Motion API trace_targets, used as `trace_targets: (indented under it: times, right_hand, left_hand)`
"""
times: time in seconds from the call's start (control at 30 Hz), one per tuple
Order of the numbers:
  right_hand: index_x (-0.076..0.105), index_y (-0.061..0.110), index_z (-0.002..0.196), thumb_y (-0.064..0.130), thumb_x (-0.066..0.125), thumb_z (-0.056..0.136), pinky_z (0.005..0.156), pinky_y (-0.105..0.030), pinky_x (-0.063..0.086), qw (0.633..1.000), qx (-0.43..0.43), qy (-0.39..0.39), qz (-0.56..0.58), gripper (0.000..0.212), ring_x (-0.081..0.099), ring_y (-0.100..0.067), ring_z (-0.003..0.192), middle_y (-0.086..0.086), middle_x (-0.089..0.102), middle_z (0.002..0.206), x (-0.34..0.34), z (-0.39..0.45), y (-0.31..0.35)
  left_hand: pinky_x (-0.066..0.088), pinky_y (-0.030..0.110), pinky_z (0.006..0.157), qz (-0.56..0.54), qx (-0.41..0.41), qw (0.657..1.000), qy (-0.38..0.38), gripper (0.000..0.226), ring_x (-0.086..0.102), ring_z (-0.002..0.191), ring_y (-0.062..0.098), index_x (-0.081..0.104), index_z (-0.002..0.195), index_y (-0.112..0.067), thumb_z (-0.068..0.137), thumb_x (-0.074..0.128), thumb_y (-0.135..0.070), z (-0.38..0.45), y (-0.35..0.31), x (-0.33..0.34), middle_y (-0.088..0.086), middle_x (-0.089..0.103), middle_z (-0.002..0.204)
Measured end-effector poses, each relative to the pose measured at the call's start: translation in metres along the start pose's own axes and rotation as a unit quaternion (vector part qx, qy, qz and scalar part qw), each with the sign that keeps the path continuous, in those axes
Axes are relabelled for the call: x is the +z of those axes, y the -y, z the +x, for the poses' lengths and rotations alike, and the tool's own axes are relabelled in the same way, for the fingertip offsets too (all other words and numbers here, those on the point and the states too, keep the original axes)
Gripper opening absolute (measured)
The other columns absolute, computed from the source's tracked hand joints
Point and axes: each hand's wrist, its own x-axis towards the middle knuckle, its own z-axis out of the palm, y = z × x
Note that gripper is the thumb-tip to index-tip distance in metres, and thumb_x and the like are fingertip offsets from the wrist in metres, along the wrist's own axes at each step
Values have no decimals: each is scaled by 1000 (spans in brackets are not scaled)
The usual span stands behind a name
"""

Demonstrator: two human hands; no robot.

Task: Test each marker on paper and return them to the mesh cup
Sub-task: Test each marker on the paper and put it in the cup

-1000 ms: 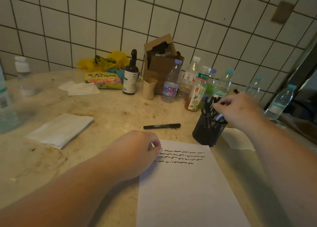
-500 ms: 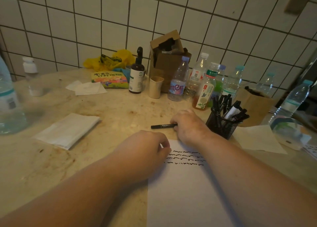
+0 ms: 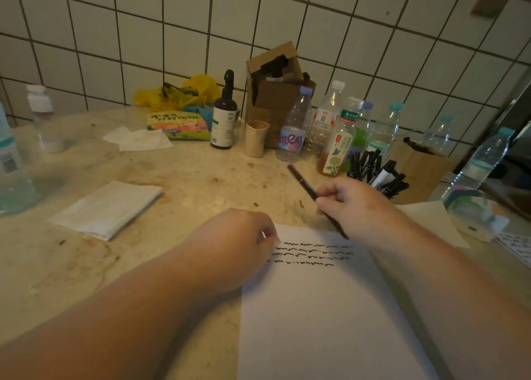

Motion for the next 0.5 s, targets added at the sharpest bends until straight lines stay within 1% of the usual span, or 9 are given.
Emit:
trace_targets:
  times: [0.03, 0.07, 0.13, 0.17, 0.2, 0.3, 0.4, 0.47, 0.5]
  right_hand:
    - [66, 29, 99, 34, 60, 97, 72, -32, 51, 999, 5, -3, 36, 8, 66, -11, 83, 6, 71, 90, -6, -10, -6]
    - [68, 25, 97, 35, 62, 96, 69, -31, 52, 998, 14, -3, 69, 12, 66, -11, 75, 5, 70, 84, -11, -19, -13]
    - [69, 9, 89, 32, 65, 94, 56, -27, 46, 987, 46, 7, 155, 24, 58, -11, 57, -1, 62, 69, -12, -31, -27]
    - [68, 4, 85, 29, 68, 92, 51, -25, 44, 976, 61, 8, 210, 26, 54, -12, 53, -4, 58, 66, -9, -36, -33]
    - [68, 2, 82, 25, 71, 90, 49, -24, 42, 963, 70, 6, 262, 24, 52, -13, 51, -6, 57, 64, -4, -40, -38]
    - [72, 8, 82, 19, 76, 80, 49, -27, 47, 921, 64, 15, 384, 12, 57, -18, 52, -7, 59, 62, 7, -47, -42]
    - [73, 6, 87, 21, 75, 68, 54, -30, 52, 897, 30, 36, 439, 25, 65, -23, 57, -15, 68, 68, 11, -51, -38]
    - [73, 5, 85, 21, 74, 67, 55, -31, 51, 888, 2, 52, 458, 23, 67, -26, 57, -19, 71, 70, 12, -53, -36]
    - [74, 4, 86, 21, 74, 69, 54, -31, 52, 883, -6, 61, 466, 24, 68, -27, 57, -20, 71, 71, 13, -54, -34]
  left_hand:
    - [56, 30, 74, 2, 1, 1000, -3, 21, 62, 77, 3, 67, 100, -36, 92, 49, -44, 0, 0, 0, -17, 68, 87]
    - [56, 30, 73, 1, 1, 1000, -4, 20, 62, 76, 3, 67, 99, -36, 92, 50, -43, 0, 0, 0, -17, 69, 86]
    - [57, 30, 72, -3, 1, 1000, -5, 19, 63, 74, 3, 69, 96, -35, 91, 51, -40, -1, 0, 0, -16, 69, 84]
    - [56, 29, 72, -7, 2, 1000, -6, 20, 63, 73, 3, 70, 96, -34, 91, 52, -40, -1, 0, 0, -16, 69, 82]
    - [55, 27, 71, -10, 4, 1000, -6, 20, 62, 72, 2, 71, 95, -33, 92, 53, -42, -1, 0, 0, -15, 69, 80]
    - [50, 22, 68, 1, 23, 1000, -4, 27, 60, 71, 1, 71, 92, -31, 92, 52, -50, 0, -1, 0, -13, 69, 78]
    - [48, 19, 65, -12, 46, 999, 16, 27, 58, 70, -2, 70, 97, -36, 90, 52, -55, -2, -7, 0, -15, 69, 81]
    - [41, 14, 56, -22, 70, 997, 25, 23, 56, 68, -4, 68, 99, -39, 87, 56, -56, -3, -12, 0, -16, 68, 81]
    - [40, 13, 55, -22, 81, 996, 28, 22, 56, 70, -6, 65, 100, -42, 85, 58, -56, -3, -15, 1, -17, 68, 81]
